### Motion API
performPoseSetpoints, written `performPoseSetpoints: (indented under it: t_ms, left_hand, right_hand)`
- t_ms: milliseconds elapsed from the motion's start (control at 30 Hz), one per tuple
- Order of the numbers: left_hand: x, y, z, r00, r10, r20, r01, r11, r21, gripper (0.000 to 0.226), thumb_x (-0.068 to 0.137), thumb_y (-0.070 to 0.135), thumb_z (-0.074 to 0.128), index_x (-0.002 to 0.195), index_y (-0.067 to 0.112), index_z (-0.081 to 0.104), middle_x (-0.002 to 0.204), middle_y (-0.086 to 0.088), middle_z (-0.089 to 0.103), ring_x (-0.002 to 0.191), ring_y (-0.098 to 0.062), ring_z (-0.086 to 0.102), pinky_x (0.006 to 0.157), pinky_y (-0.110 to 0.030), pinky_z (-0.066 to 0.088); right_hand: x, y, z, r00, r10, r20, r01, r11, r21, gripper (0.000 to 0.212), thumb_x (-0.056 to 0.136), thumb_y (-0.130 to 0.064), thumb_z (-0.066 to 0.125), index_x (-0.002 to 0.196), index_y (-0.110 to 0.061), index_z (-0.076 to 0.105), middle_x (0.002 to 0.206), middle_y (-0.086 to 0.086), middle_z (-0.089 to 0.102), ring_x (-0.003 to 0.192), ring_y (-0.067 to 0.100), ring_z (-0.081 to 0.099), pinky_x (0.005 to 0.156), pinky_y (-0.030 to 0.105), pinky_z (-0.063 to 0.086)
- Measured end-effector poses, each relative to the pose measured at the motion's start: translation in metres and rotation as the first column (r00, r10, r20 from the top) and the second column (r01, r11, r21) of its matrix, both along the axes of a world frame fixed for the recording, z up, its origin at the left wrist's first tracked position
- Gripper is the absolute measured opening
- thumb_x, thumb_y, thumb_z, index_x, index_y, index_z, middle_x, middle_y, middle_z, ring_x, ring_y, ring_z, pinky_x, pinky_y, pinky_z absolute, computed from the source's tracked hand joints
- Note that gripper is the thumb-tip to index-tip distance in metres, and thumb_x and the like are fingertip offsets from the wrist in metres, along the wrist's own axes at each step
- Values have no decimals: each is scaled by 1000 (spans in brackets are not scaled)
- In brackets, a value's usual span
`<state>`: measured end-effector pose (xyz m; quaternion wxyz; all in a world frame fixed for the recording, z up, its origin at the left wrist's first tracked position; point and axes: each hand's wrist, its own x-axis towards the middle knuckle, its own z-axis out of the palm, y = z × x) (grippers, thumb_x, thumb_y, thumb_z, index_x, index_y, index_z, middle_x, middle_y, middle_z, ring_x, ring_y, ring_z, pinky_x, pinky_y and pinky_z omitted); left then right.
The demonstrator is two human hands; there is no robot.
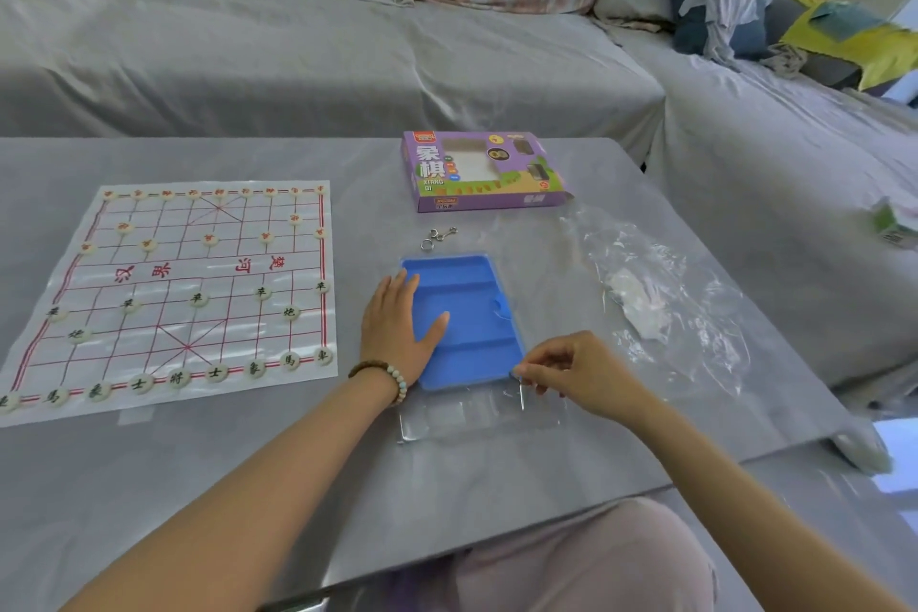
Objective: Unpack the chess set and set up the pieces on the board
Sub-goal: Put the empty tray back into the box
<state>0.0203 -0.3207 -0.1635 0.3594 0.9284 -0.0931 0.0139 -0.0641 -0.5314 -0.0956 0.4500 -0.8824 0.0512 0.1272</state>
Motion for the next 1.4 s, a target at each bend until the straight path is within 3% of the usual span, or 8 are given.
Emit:
performPoseSetpoints:
  t_ms: [267, 434, 767, 901, 1001, 1101, 1334, 1401]
  left_hand:
    - [5, 8, 4, 999, -47, -4, 47, 997, 68, 66, 93, 44, 44, 146, 14, 19, 155, -1, 17, 143, -21, 7, 117, -35, 9]
    - [25, 20, 6, 1000, 4, -13, -3, 1000, 11, 60, 95, 41, 38, 146, 13, 23, 153, -3, 23, 143, -22, 11, 116, -38, 14]
    - [53, 23, -6, 982, 142, -122, -160, 975, -155, 55, 96, 44, 32, 145, 19, 25, 145, -5, 38, 133, -23, 34, 111, -37, 27]
    - [58, 20, -9, 976, 171, -131, -186, 977, -106, 55, 95, 46, 28, 145, 22, 24, 144, -2, 39, 133, -22, 31, 111, -37, 22]
    - [60, 21, -9, 976, 157, -147, -175, 978, -117, 55, 96, 46, 27, 146, 23, 22, 143, -2, 39, 133, -21, 30, 111, -35, 20]
    - [59, 21, -8, 976, 159, -152, -179, 976, -127, 54, 96, 45, 27, 145, 23, 22, 143, -2, 38, 133, -20, 29, 111, -34, 20]
    - [60, 21, -8, 969, 160, -189, -189, 971, -147, 54, 96, 46, 26, 145, 24, 22, 144, -1, 38, 134, -21, 29, 111, -37, 21]
    - [61, 21, -8, 967, 157, -201, -190, 969, -158, 54, 96, 46, 26, 145, 24, 24, 143, -1, 39, 133, -21, 30, 112, -37, 22]
  right_hand:
    - [18, -5, 6, 987, -111, 119, 108, 994, 27, 6, 84, -15, 68, 85, -11, 72, 79, 5, 72, 60, 7, 64, 51, 15, 46]
    - [68, 5, 10, 956, -160, 245, 158, 987, 26, 9, 85, -22, 68, 93, -17, 69, 87, -5, 68, 75, 0, 61, 67, 7, 47]
    - [218, 60, -26, 993, -84, 77, 100, 968, -229, 67, 74, -41, 75, 129, -13, 49, 134, 5, 49, 119, 22, 49, 99, 34, 40]
    - [244, 74, -34, 1000, 4, -1, -4, 921, -390, 60, 66, -36, 82, 116, -15, 57, 126, 7, 50, 110, 24, 53, 92, 31, 45]
    - [245, 83, -34, 1000, 14, 17, -8, 952, -305, 41, 71, -21, 81, 105, -9, 62, 100, 4, 55, 88, 18, 54, 67, 20, 42]
    - [244, 86, -36, 1000, 22, 4, -20, 968, -252, 26, 74, -14, 78, 96, -7, 65, 81, 1, 58, 74, 15, 57, 59, 17, 41]
    - [238, 82, -37, 996, 29, 86, -11, 980, -200, 14, 75, -11, 76, 87, -10, 70, 66, -6, 52, 60, 5, 47, 53, 13, 37]
    - [234, 81, -34, 990, 2, 143, 23, 985, -170, 12, 76, -10, 76, 86, -10, 71, 72, 1, 58, 66, 11, 52, 60, 18, 48]
